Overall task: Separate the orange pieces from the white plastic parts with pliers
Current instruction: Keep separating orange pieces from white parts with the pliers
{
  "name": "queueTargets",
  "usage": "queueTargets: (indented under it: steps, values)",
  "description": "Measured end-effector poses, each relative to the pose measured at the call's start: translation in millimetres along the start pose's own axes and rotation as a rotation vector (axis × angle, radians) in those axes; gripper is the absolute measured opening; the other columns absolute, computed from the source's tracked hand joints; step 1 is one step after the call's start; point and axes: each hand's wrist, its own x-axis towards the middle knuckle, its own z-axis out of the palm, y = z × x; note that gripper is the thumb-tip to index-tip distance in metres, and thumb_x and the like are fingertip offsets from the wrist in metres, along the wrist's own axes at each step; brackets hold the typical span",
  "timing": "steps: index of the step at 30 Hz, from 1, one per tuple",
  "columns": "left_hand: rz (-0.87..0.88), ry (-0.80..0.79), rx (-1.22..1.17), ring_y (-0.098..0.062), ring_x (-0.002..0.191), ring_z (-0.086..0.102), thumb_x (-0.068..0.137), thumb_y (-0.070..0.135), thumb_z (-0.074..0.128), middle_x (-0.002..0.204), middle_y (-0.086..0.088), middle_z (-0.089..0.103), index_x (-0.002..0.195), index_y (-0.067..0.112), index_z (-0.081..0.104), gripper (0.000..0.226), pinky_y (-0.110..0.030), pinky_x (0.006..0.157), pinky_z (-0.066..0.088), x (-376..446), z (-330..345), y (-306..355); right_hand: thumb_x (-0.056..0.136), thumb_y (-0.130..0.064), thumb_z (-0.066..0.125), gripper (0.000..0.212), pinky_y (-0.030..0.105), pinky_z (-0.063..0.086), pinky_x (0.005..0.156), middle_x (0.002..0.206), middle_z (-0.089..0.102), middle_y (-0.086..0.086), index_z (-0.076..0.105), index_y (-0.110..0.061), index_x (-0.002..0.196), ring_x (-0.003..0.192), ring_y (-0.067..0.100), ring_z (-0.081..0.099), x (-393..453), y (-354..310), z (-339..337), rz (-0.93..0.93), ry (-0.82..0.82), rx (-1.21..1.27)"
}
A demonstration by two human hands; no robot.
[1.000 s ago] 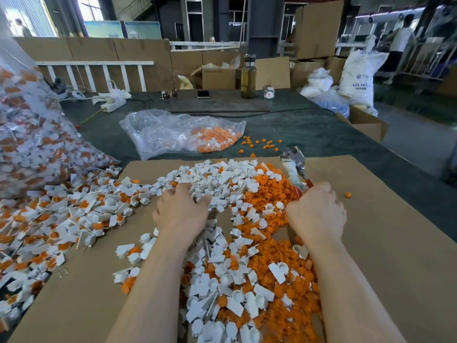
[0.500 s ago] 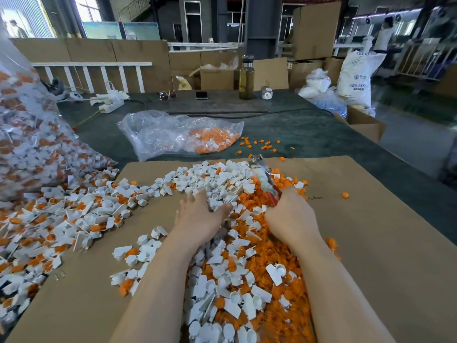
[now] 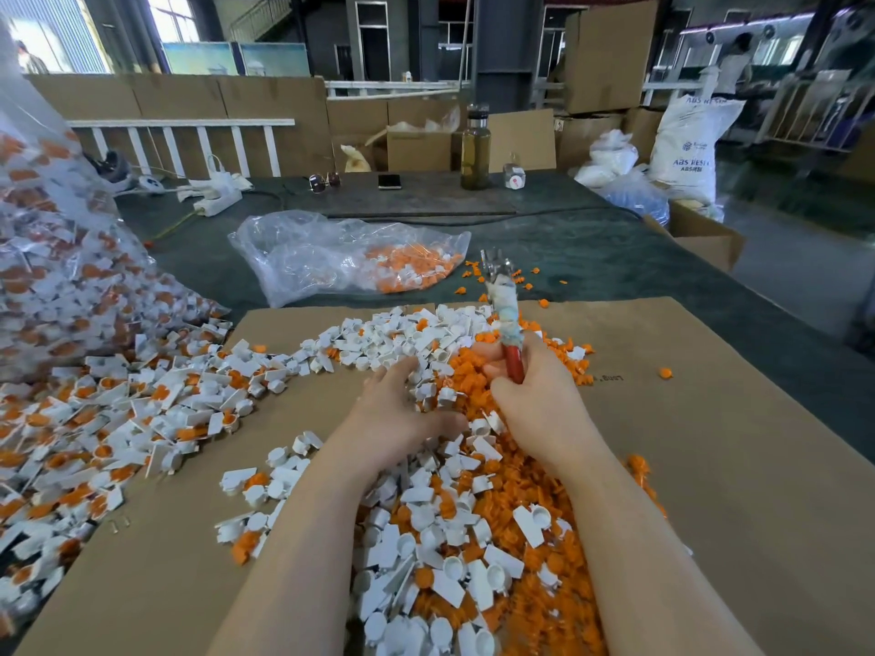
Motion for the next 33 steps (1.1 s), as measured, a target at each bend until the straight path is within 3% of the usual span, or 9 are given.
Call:
queueTargets:
  steps: [4,8,11,14,17,20,25,29,33]
  values:
    - [0.015,-0.006,-0.023,-0.024,0.148,0.024,0.068,0.045,0.087,0.164,0.001,0.022,0.152,0.037,0.029,0.103,-0.05,0.118,0.028,-1,-2,-2,0.091,-0.004,0.052,0.03,0.009,0.038,0.045,0.101,0.063,-0.019,0.052,-0.026,0.112,0.058,-0.008,0.055,2,5,-3,-0.048,0.072,-0.062]
    - [0.086,0.08,-0.076,-0.017,0.137,0.038,0.068,0.036,0.089,0.158,0.004,0.03,0.142,0.043,0.043,0.087,-0.029,0.098,0.032,-1,-3,-1,0.092,-0.023,0.06,0.027,0.028,0.052,0.065,0.097,0.065,-0.012,0.052,-0.022,0.117,0.075,0.005,0.06,5,10,-5,-0.019,0.152,-0.181]
    - [0.159,0.189,-0.037,-0.01,0.127,0.042,0.074,0.029,0.086,0.145,0.007,0.044,0.12,0.048,0.059,0.057,-0.026,0.096,0.03,-1,-2,0,0.089,-0.029,0.063,0.022,0.026,0.049,0.064,0.084,0.055,-0.017,0.049,-0.027,0.106,0.074,0.004,0.056,6,12,-5,-0.037,0.198,-0.266]
    - [0.22,0.249,0.056,-0.015,0.125,0.046,0.077,0.029,0.083,0.126,0.008,0.049,0.104,0.051,0.062,0.04,-0.03,0.1,0.034,-1,2,3,0.086,-0.031,0.067,0.028,0.022,0.042,0.059,0.08,0.049,-0.02,0.043,-0.031,0.101,0.071,0.0,0.051,8,15,-5,-0.048,0.198,-0.337]
    - [0.243,0.258,0.227,-0.017,0.124,0.042,0.083,0.038,0.076,0.114,0.011,0.044,0.108,0.049,0.065,0.03,-0.039,0.107,0.034,0,6,7,0.085,-0.036,0.069,0.034,0.019,0.038,0.055,0.078,0.046,-0.021,0.04,-0.031,0.101,0.069,0.002,0.049,8,17,-4,-0.039,0.163,-0.428]
    - [0.252,0.273,0.384,-0.019,0.119,0.043,0.087,0.044,0.071,0.106,0.011,0.043,0.112,0.044,0.069,0.025,-0.035,0.093,0.028,2,10,7,0.082,-0.04,0.071,0.037,0.021,0.039,0.057,0.082,0.05,-0.017,0.045,-0.029,0.106,0.076,0.008,0.055,8,18,-3,-0.03,0.124,-0.479]
    - [0.245,0.331,0.298,-0.015,0.106,0.054,0.086,0.042,0.073,0.101,0.011,0.055,0.102,0.036,0.073,0.017,-0.04,0.098,0.042,2,10,5,0.08,-0.046,0.072,0.048,0.026,0.042,0.064,0.09,0.05,-0.013,0.049,-0.025,0.117,0.08,0.011,0.05,7,20,2,-0.031,0.084,-0.543]
    - [0.195,0.356,0.131,0.001,0.082,0.058,0.08,0.035,0.08,0.089,0.015,0.064,0.082,0.034,0.067,0.013,-0.016,0.065,0.043,1,9,8,0.079,-0.045,0.072,0.046,0.025,0.041,0.061,0.087,0.047,-0.015,0.048,-0.027,0.113,0.078,0.01,0.05,10,23,4,-0.045,0.062,-0.531]
    - [0.125,0.366,0.039,0.002,0.076,0.058,0.073,0.034,0.086,0.08,0.017,0.065,0.073,0.03,0.062,0.024,-0.018,0.058,0.041,2,10,7,0.079,-0.043,0.071,0.041,0.03,0.05,0.067,0.086,0.049,-0.014,0.046,-0.029,0.108,0.08,0.013,0.054,11,25,5,-0.033,0.054,-0.54]
